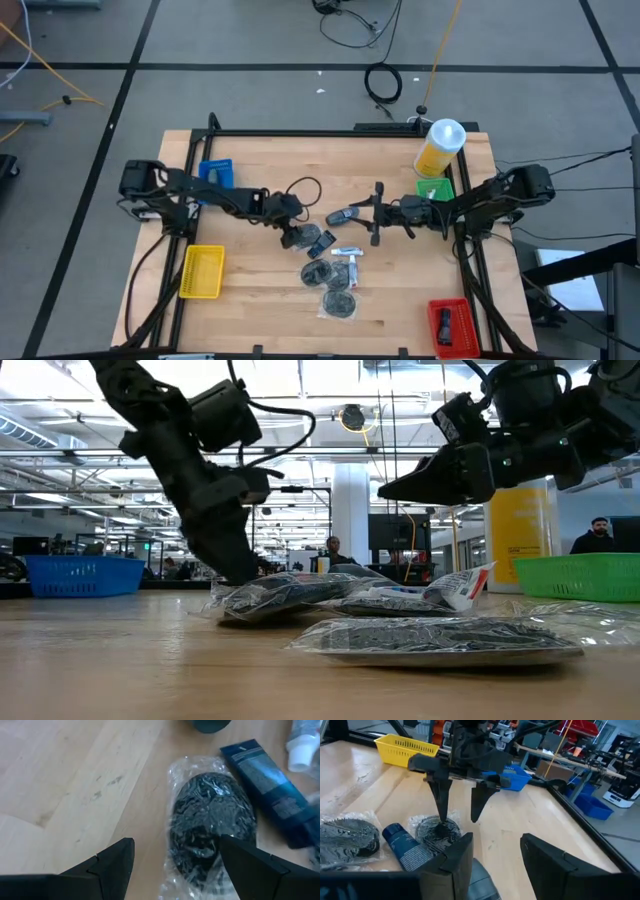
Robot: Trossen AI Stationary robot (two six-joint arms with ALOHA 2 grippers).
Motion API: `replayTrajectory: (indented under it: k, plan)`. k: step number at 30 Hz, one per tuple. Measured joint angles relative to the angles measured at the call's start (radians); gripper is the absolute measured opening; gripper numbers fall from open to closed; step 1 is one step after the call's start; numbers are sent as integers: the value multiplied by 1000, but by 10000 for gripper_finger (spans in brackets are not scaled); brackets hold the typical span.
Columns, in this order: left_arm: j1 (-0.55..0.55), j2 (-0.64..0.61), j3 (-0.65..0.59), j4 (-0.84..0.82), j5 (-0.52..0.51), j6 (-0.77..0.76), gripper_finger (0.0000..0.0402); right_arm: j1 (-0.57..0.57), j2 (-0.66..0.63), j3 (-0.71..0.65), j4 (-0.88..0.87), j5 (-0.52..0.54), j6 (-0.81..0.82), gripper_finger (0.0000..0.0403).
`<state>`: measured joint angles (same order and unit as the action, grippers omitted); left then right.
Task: Pick & Place Travel size toiletries
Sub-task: Put the black hairbrush into the yellow bin
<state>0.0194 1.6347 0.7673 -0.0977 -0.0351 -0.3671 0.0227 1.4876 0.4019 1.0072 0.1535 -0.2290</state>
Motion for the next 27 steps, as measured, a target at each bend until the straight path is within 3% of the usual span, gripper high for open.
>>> replayTrajectory:
  k: [8, 11, 22, 27]
  plan:
    - [-42, 50, 0, 46, -33, 34, 269, 12, 0, 0, -51, -28, 57, 155]
    - [-49, 50, 0, 41, -29, 25, 228, 11, 0, 0, -48, -26, 57, 155]
    - [-49, 40, 0, 21, -11, -3, 20, 11, 0, 0, -40, -24, 7, 155]
    - [-49, 19, -1, 10, -11, -9, 13, 1, 0, 0, -40, -24, 5, 155]
